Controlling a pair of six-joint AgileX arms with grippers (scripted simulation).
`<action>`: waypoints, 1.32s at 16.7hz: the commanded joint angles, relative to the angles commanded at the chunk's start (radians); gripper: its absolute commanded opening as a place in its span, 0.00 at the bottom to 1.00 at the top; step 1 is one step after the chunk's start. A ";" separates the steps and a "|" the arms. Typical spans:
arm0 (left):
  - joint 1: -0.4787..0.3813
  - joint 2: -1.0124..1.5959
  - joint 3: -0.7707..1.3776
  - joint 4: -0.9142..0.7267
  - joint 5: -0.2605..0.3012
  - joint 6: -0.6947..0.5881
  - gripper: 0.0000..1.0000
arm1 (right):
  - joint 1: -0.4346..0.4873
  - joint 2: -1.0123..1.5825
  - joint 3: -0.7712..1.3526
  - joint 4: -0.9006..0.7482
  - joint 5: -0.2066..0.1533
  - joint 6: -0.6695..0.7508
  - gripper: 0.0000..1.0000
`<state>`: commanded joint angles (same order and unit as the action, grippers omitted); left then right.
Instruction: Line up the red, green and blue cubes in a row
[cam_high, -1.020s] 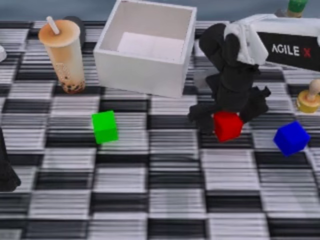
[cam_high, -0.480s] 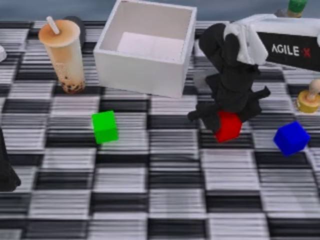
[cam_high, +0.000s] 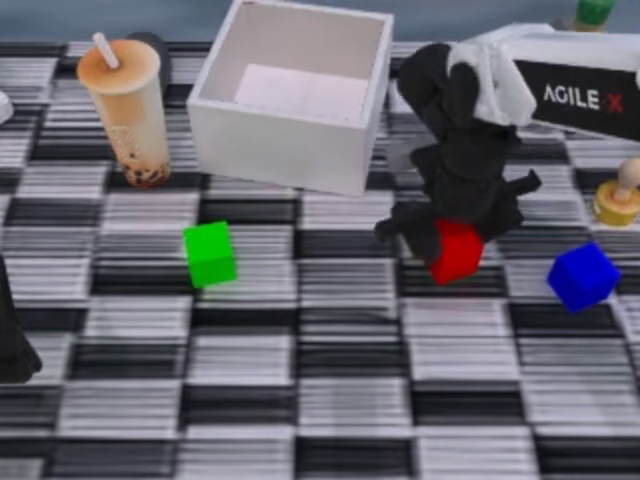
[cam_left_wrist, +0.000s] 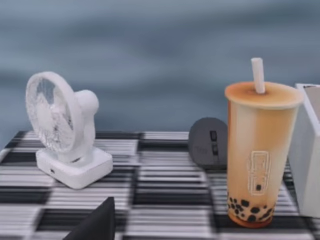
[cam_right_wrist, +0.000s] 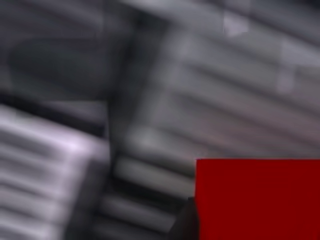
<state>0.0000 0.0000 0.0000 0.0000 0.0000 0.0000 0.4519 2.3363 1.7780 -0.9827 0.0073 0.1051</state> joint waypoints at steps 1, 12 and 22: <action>0.000 0.000 0.000 0.000 0.000 0.000 1.00 | 0.001 -0.005 0.018 -0.023 0.000 0.000 0.00; 0.000 0.000 0.000 0.000 0.000 0.000 1.00 | 0.004 -0.058 0.154 -0.217 -0.001 0.003 0.00; 0.000 0.000 0.000 0.000 0.000 0.000 1.00 | 0.312 0.016 0.307 -0.324 0.014 0.541 0.00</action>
<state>0.0000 0.0000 0.0000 0.0000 0.0000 0.0000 0.7641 2.3524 2.0853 -1.3064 0.0210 0.6456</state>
